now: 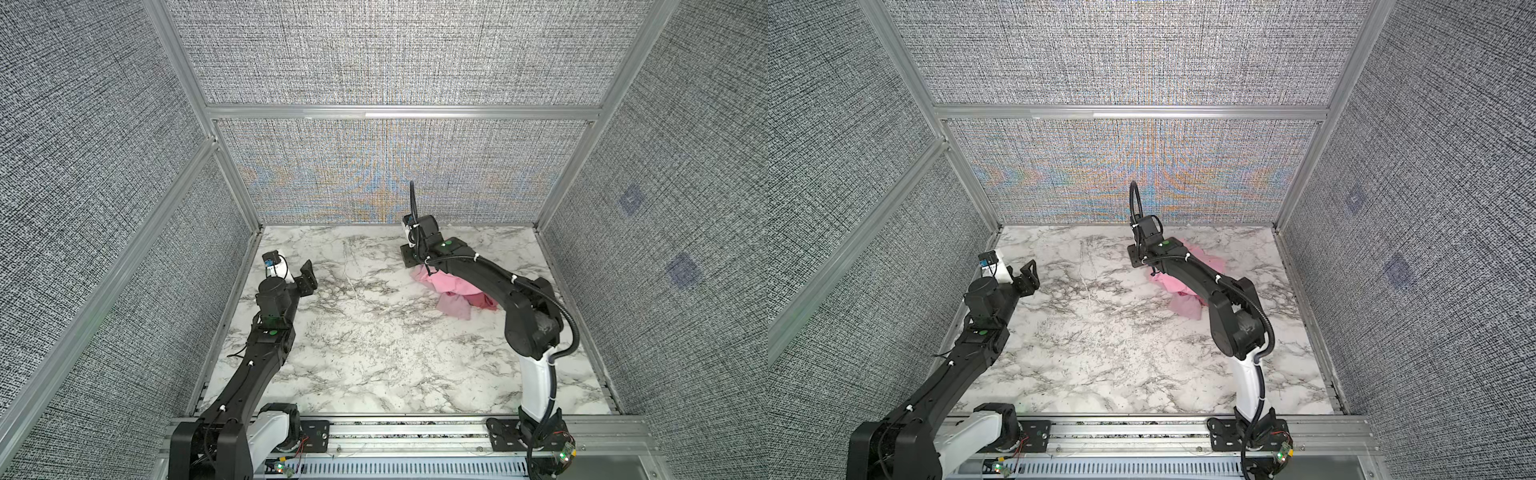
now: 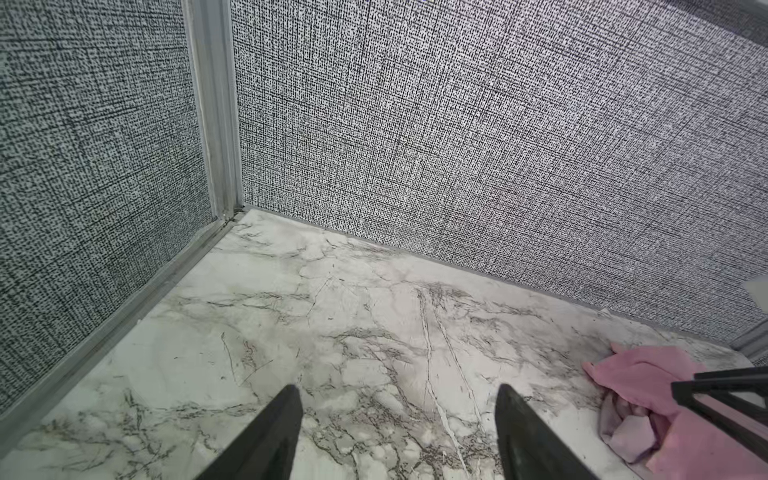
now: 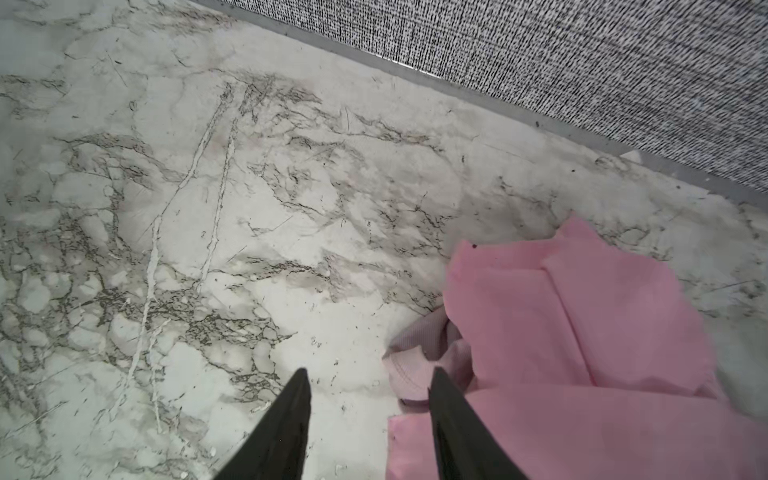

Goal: Pick out a specific cloth from the pile
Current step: 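Reach the right gripper over the cloth pile toward the lilac ribbed shirt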

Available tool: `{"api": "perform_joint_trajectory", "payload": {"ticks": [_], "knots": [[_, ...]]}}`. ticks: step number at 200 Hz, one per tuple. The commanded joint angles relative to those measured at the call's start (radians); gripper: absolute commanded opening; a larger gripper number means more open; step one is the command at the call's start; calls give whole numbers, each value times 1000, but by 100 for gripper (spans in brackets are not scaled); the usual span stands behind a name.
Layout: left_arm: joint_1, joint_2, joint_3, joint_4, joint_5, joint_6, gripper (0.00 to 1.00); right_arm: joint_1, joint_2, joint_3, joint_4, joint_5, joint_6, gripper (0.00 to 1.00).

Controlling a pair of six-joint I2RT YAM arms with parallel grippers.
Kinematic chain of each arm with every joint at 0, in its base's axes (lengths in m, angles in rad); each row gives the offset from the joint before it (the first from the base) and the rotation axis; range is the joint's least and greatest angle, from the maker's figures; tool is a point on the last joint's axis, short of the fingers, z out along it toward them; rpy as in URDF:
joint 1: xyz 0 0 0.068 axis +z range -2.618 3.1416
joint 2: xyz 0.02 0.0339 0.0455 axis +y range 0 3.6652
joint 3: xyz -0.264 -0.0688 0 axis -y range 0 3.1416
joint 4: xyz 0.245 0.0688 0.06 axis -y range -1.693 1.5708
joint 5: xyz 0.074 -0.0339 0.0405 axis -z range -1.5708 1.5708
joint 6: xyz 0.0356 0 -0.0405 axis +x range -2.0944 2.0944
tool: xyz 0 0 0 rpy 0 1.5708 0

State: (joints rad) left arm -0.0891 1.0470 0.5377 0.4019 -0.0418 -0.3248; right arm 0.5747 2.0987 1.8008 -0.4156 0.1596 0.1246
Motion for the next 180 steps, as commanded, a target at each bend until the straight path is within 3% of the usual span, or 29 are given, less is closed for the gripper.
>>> {"api": "perform_joint_trajectory", "payload": {"ticks": [1,62,180], "knots": [[1,-3,-8,4,14,5,75,1,50,51,-62,24,33,44],[1,3,-18,-5,13,6,76,5,165,170,-180,93,28,41],[1,8,-36,11,17,10,76,43,243,254,-308,311,-6,42]]}}
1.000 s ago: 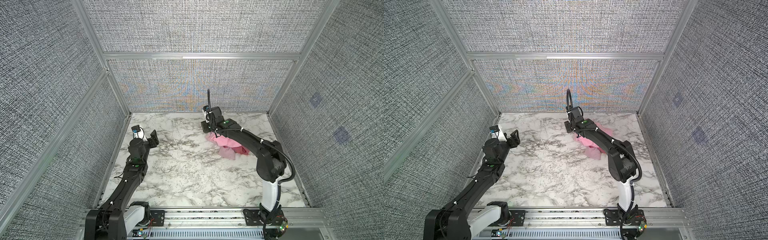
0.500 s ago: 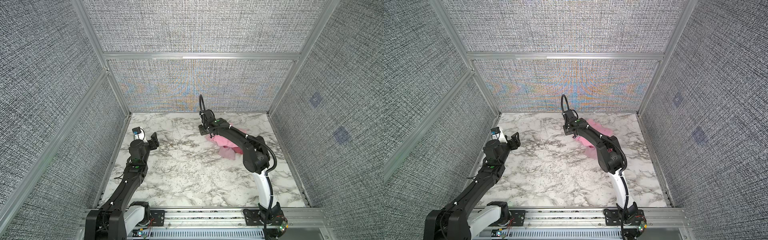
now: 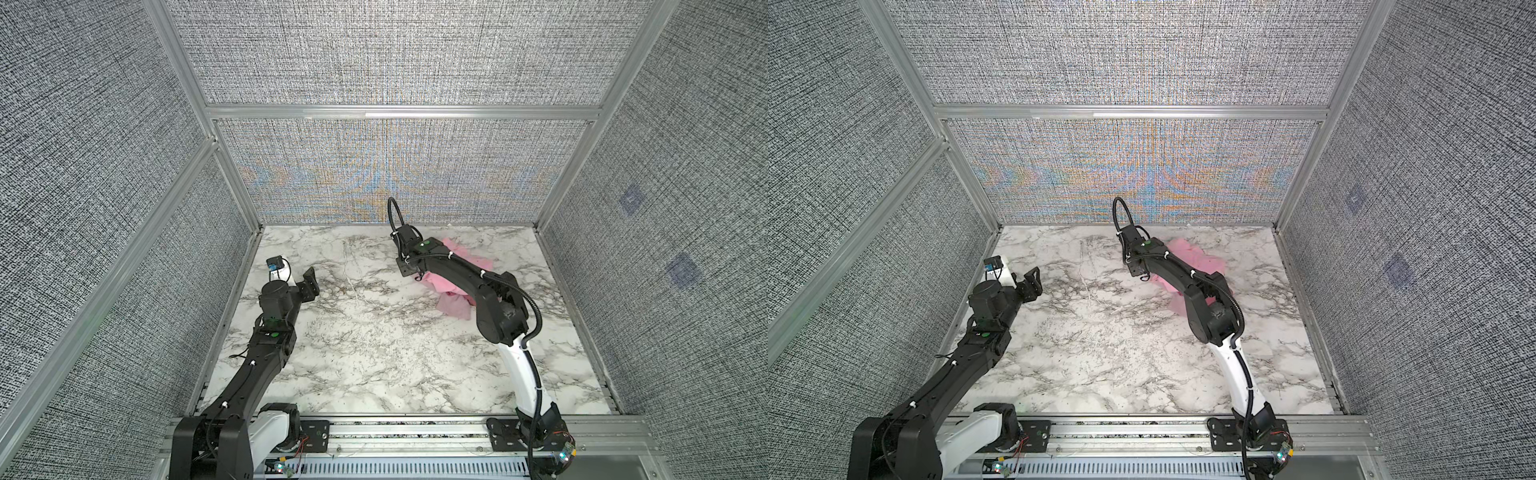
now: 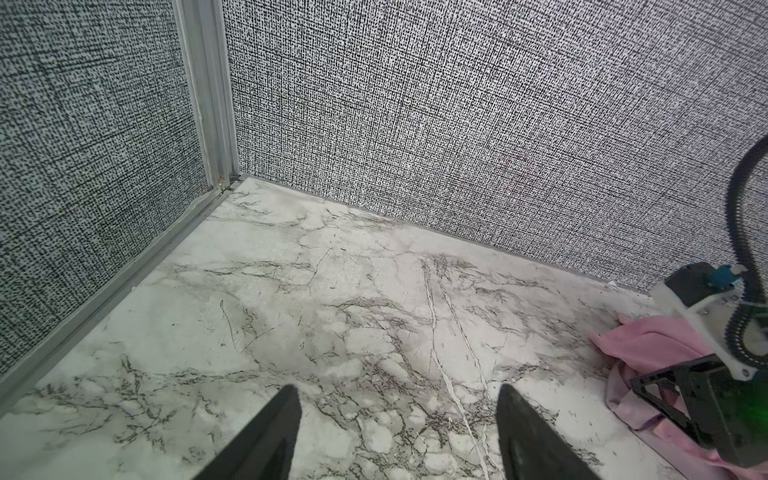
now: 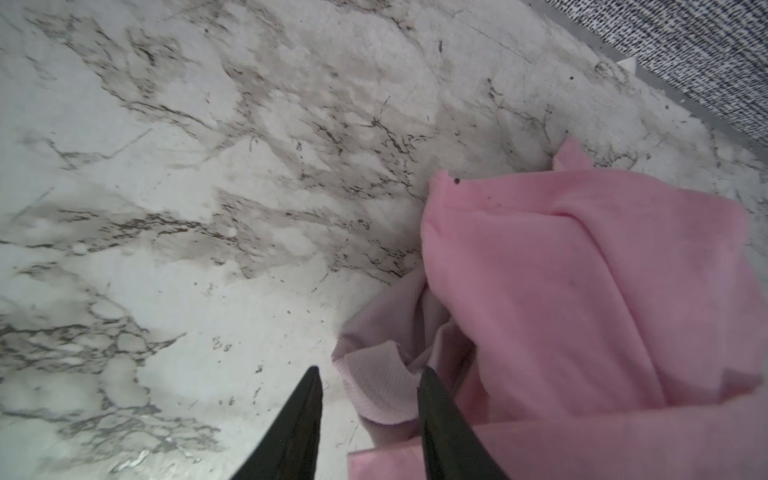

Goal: Pick out a specific cloth from the pile
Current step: 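Reach the right gripper over the cloth pile toward the lilac ribbed shirt, then lower the right gripper and pinch the lilac ribbed shirt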

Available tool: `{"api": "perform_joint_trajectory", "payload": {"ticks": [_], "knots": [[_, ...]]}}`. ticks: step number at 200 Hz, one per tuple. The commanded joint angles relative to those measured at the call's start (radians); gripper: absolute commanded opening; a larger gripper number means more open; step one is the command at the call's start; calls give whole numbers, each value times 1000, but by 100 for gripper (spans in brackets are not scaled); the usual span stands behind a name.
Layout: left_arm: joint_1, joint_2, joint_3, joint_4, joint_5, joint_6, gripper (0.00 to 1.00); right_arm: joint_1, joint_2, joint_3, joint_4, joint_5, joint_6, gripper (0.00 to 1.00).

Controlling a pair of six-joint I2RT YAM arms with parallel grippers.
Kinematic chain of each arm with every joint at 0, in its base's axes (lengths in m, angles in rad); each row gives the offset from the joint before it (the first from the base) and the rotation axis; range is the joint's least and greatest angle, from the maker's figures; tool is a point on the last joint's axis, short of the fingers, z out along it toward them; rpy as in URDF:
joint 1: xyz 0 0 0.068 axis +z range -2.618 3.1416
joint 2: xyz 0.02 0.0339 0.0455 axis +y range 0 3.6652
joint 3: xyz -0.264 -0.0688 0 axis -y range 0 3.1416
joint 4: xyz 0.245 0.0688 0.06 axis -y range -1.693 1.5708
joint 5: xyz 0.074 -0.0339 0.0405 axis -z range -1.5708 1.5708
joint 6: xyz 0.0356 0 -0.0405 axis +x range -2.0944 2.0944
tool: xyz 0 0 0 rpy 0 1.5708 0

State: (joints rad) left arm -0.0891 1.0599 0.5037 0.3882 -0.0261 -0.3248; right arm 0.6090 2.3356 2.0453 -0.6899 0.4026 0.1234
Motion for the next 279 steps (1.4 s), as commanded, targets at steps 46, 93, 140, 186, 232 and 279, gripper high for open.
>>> {"api": "perform_joint_trajectory", "payload": {"ticks": [46,93,140,186,232,279], "knots": [[1,-6,-4,25,2,13,76,9,45,45,-51,73,-14,43],[1,-6,-4,26,2,13,77,11,78,82,-68,93,-22,44],[1,0,-4,28,1,14,77,15,96,93,-89,123,-36,45],[1,-1,-5,29,0,18,76,17,111,103,-95,133,-39,44],[2,-2,-7,29,-5,19,77,19,130,138,-112,142,-44,20],[1,-1,-5,30,-8,21,77,25,90,125,-83,153,-38,0]]}}
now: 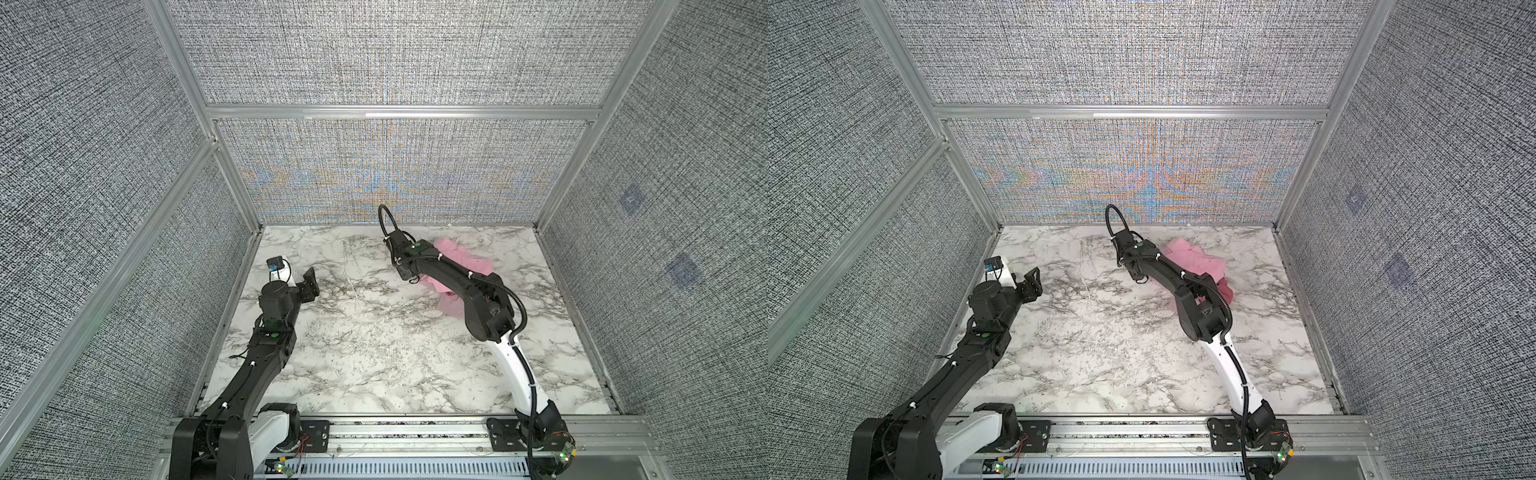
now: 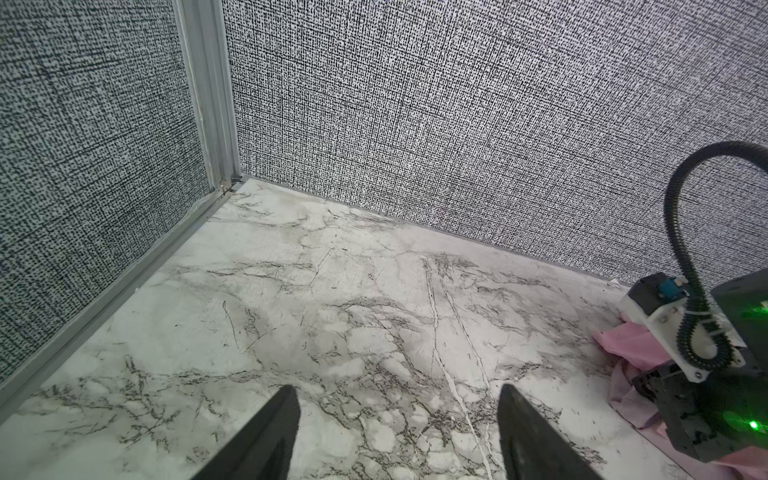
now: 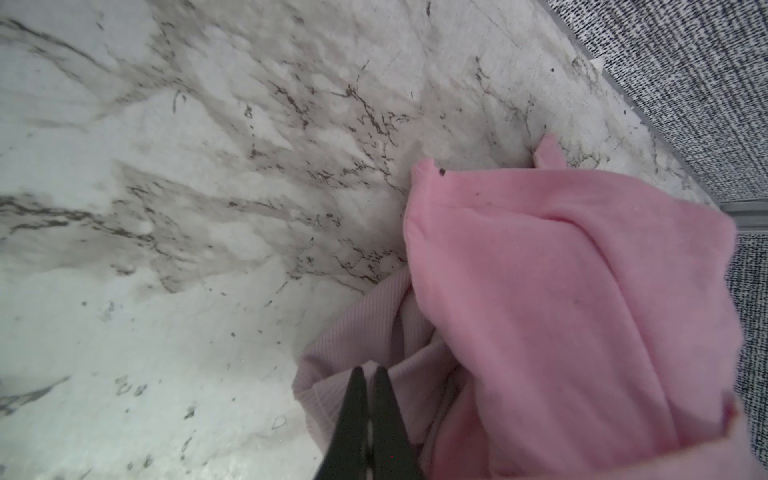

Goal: Pick out a specific cloth from the pile
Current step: 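Lower the right gripper and pinch the lilac ribbed shirt, then lift the lilac shirt with the right gripper, pulling it free of the pile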

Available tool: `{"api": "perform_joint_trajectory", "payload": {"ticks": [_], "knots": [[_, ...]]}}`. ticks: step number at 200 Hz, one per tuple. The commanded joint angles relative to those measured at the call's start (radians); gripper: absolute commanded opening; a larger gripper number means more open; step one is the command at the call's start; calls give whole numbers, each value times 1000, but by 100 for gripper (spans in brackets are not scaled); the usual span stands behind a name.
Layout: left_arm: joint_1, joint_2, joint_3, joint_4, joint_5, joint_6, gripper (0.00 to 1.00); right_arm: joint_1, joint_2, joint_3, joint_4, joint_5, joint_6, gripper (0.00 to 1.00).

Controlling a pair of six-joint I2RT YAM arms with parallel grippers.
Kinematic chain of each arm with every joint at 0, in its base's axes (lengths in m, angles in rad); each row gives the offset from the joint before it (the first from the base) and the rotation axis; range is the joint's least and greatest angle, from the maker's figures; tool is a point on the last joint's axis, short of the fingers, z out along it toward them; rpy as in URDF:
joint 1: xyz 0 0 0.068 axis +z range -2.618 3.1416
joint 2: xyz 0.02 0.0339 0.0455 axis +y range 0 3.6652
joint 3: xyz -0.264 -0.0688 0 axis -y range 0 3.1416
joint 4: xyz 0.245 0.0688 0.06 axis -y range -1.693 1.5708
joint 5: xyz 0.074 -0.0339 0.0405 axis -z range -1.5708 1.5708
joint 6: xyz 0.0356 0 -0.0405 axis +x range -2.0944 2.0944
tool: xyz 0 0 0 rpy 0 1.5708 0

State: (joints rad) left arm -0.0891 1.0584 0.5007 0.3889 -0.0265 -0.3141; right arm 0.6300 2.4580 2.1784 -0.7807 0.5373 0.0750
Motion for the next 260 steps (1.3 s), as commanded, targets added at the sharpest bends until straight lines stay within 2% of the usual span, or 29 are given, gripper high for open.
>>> {"api": "perform_joint_trajectory", "payload": {"ticks": [1,89,178,203,225,260], "knots": [[2,0,-2,30,-8,10,77,4,-35,-10,8,19,11,0],[1,-13,18,8,-1,-10,77,-1,-290,-224,191,-13,48,0],[1,-16,59,-20,37,-51,77,-88,-548,-454,298,-104,99,0],[2,13,85,2,87,-79,77,-126,-633,-529,347,-154,121,0],[1,45,125,-7,107,-109,76,-183,-699,-583,377,-256,144,0],[-1,30,154,-41,106,-134,75,-244,-772,-598,378,-333,134,0]]}}
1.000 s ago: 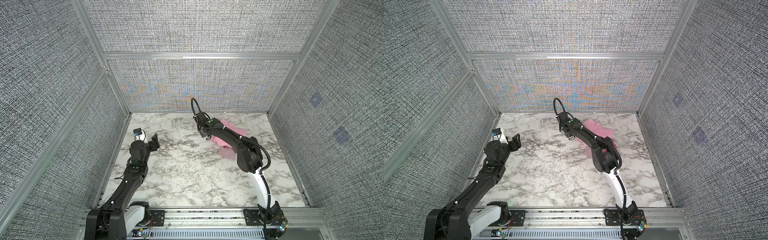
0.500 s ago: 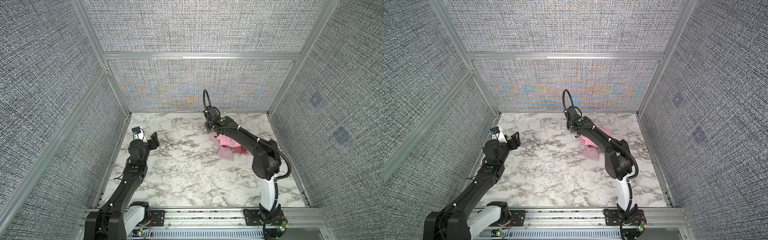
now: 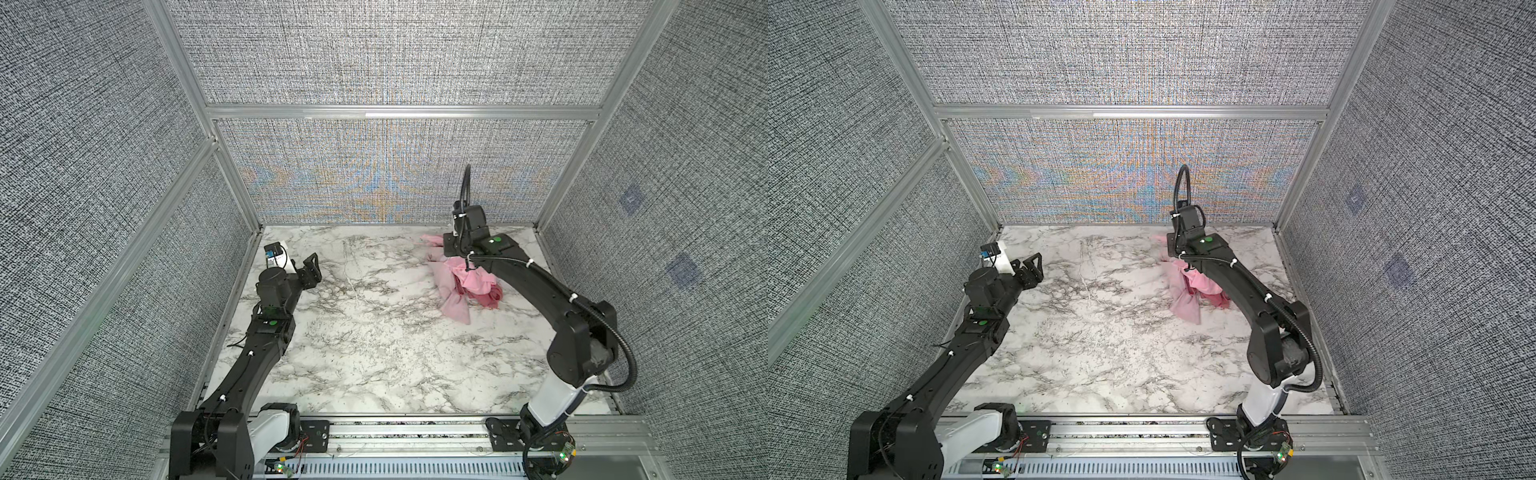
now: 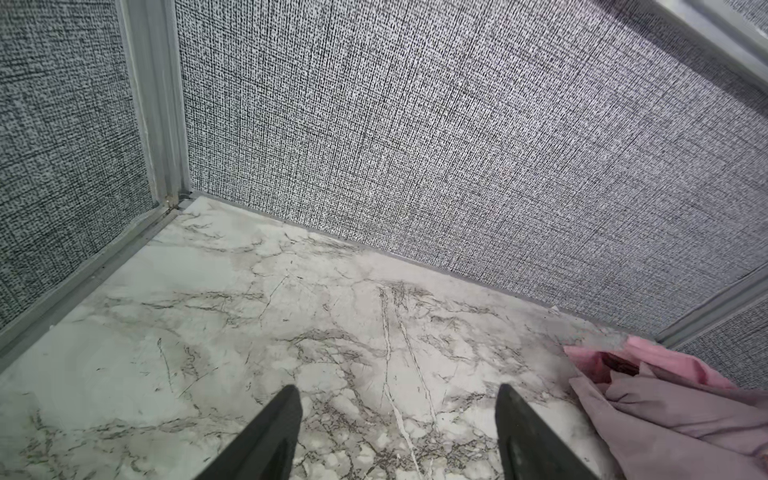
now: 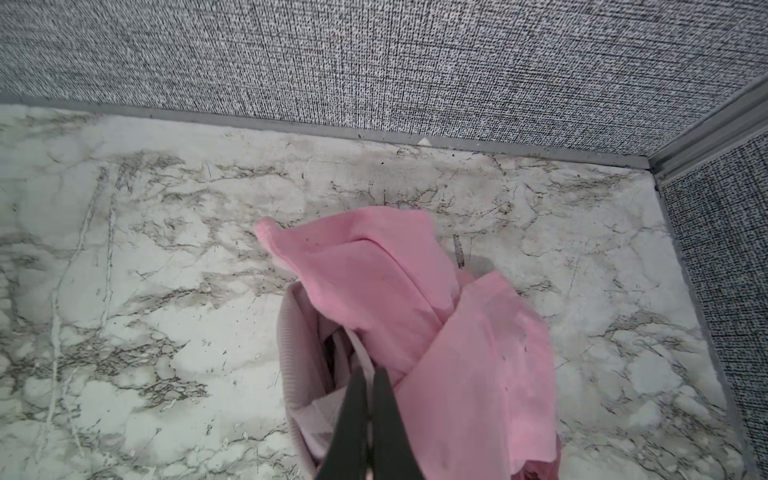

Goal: Pick out a specific cloth from the pile
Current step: 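Lift the lilac shirt with the right gripper, pulling it free of the pile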

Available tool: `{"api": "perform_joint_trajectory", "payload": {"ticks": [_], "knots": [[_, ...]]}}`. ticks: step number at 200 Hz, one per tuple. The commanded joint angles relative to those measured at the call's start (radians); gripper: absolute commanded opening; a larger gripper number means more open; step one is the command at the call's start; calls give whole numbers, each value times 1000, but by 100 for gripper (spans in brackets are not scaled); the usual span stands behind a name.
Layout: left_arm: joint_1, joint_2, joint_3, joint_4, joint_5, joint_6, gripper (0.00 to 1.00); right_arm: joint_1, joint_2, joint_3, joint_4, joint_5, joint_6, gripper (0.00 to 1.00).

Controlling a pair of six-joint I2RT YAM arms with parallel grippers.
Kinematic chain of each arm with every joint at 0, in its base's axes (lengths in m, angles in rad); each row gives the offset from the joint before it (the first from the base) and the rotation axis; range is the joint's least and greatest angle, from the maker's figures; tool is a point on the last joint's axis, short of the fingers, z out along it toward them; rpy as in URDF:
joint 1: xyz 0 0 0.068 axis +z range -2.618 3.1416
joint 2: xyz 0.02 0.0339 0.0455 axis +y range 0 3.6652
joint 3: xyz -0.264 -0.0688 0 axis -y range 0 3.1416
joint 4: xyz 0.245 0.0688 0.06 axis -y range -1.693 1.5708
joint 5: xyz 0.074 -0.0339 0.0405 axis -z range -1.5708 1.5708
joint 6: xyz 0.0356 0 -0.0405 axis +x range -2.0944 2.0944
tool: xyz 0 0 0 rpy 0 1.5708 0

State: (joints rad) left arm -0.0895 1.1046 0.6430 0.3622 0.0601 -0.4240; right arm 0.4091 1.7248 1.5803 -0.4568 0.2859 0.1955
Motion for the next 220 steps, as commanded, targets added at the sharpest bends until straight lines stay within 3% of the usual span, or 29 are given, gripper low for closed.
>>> {"api": "perform_joint_trajectory", "payload": {"ticks": [1,67,220], "knots": [[0,-18,13,-15,19,-24,75,-25,-41,1,54,-84,13,0],[-1,-84,57,-96,-23,-2,75,-105,-114,19,55,-211,28,0],[0,-116,61,-117,-34,-15,75,-233,-179,164,-18,-285,25,0]]}}
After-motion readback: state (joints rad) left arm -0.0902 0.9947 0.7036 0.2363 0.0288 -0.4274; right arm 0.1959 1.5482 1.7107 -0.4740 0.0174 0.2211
